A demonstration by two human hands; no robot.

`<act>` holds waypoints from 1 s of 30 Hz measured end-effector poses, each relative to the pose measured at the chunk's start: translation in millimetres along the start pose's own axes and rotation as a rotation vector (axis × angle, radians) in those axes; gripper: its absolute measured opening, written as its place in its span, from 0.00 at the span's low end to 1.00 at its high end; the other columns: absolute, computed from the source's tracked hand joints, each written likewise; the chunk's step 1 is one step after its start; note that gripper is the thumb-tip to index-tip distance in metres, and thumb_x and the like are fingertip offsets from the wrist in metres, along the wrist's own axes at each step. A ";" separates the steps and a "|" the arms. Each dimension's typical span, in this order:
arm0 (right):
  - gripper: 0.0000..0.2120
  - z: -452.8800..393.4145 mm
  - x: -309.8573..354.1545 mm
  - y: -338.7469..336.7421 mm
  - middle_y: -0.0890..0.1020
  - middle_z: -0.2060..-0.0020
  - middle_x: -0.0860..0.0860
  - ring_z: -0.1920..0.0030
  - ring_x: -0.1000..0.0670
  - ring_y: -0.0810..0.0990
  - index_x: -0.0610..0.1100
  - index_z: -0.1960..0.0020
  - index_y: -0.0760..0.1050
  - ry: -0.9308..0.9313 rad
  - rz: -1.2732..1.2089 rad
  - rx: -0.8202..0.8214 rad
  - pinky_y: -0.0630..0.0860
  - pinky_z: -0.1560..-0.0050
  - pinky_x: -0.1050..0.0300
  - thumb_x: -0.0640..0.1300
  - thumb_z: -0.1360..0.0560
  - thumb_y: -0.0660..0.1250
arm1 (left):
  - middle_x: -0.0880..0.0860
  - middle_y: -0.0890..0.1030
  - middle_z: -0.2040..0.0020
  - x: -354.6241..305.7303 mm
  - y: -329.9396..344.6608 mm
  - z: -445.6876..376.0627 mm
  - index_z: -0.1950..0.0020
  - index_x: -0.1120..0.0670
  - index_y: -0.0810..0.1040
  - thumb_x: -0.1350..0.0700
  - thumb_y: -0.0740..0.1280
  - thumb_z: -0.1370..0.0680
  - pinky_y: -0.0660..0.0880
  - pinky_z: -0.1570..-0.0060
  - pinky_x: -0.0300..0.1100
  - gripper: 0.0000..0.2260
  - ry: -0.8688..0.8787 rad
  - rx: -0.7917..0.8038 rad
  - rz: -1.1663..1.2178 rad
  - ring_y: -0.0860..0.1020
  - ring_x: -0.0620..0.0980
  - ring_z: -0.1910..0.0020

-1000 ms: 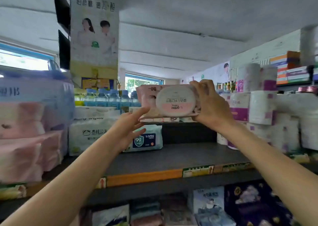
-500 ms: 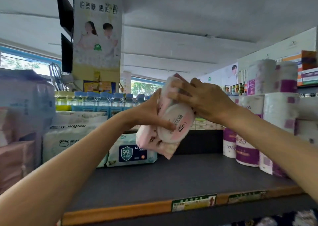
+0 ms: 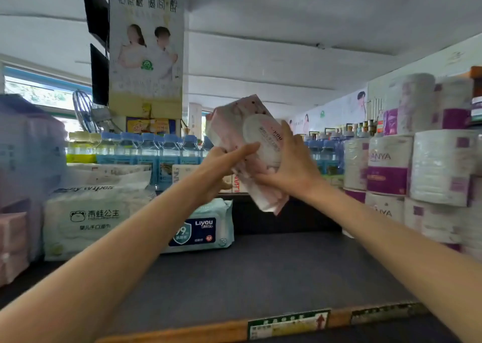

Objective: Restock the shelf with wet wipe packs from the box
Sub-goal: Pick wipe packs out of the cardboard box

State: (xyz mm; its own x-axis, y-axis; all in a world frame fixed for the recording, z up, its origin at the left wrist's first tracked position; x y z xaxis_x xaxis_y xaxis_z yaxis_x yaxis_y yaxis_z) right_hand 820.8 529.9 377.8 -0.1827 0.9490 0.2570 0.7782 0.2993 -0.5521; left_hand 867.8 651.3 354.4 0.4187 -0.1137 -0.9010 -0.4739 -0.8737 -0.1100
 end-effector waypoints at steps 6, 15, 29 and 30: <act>0.55 21.2 -46.6 22.2 0.76 0.45 0.45 0.49 0.44 0.76 0.48 0.27 0.51 -0.527 0.785 0.172 0.74 0.49 0.42 0.54 0.46 0.79 | 0.55 0.68 0.30 44.2 -50.6 -10.7 0.27 0.56 0.59 0.52 0.69 0.26 0.68 0.36 0.45 0.31 -0.007 0.046 -1.063 0.71 0.53 0.37; 0.55 25.6 -91.8 95.3 0.68 0.48 0.45 0.53 0.46 0.66 0.44 0.32 0.63 -0.643 0.859 0.345 0.76 0.60 0.47 0.60 0.54 0.78 | 0.54 0.65 0.30 103.0 -16.5 -39.3 0.24 0.47 0.53 0.58 0.66 0.25 0.69 0.38 0.46 0.33 -0.036 0.398 -1.517 0.70 0.55 0.33; 0.25 31.4 -70.1 50.2 0.62 0.30 0.43 0.32 0.44 0.66 0.45 0.29 0.60 -0.284 0.927 0.657 0.72 0.38 0.51 0.42 0.24 0.62 | 0.53 0.74 0.37 44.9 1.8 -21.0 0.33 0.53 0.67 0.54 0.63 0.24 0.75 0.43 0.52 0.19 0.206 0.248 -1.523 0.74 0.53 0.41; 0.23 38.8 -64.9 34.9 0.63 0.31 0.43 0.33 0.44 0.66 0.45 0.30 0.61 -0.253 0.915 0.638 0.72 0.38 0.52 0.42 0.24 0.62 | 0.53 0.75 0.38 35.4 9.0 -13.4 0.35 0.54 0.69 0.53 0.63 0.24 0.75 0.43 0.52 0.18 0.264 0.232 -1.495 0.75 0.53 0.42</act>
State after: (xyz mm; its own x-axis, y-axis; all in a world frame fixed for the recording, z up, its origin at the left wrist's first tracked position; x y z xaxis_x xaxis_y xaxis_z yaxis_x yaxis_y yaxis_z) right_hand 836.6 482.5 311.1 0.1229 0.8083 -0.5758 0.2483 -0.5868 -0.7707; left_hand 888.7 633.1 327.1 0.7162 0.6731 0.1843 0.3956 -0.1739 -0.9018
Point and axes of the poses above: each hand's wrist, its own z-axis away from the middle knuckle, its own y-axis out of the palm, x = y × z, the point moved 7 cm from there along -z, towards the middle knuckle
